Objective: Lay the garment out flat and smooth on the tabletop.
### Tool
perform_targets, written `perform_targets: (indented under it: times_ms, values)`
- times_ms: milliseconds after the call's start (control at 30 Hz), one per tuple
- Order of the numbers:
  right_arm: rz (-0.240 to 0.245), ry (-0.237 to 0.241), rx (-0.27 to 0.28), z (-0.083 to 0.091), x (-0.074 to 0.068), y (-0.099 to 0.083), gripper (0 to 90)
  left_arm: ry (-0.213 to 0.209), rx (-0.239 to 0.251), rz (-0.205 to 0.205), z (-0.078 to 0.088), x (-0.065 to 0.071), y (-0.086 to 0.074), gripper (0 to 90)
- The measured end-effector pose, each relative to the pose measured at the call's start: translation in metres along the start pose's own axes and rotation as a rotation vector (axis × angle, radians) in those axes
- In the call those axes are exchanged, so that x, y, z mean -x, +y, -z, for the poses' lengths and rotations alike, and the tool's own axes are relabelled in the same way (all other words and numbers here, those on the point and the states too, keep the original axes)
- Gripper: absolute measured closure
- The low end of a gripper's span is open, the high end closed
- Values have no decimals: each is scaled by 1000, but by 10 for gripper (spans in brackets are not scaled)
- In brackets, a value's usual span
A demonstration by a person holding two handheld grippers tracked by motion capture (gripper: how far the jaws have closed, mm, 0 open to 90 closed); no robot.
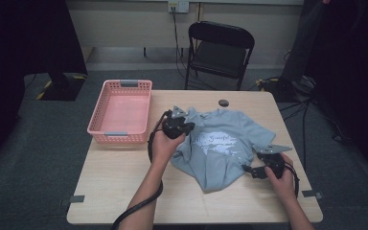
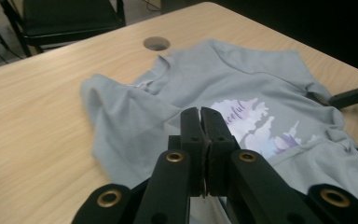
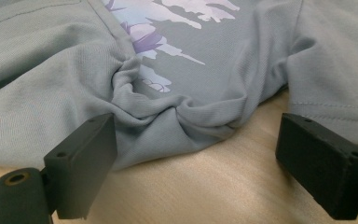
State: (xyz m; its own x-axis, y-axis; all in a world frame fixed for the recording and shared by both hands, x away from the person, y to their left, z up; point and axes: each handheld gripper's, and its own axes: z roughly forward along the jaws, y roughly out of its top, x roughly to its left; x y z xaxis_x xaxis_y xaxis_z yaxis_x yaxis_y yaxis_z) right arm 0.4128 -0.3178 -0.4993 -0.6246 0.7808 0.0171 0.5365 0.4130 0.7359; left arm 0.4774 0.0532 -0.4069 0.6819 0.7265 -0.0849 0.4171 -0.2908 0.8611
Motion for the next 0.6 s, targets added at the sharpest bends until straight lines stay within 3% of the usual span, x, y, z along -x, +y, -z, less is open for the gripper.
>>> perform_targets:
  times_ms: [600]
  values:
    - [0, 0, 0, 0, 0, 0, 118, 73, 56, 51, 34, -27, -1, 891]
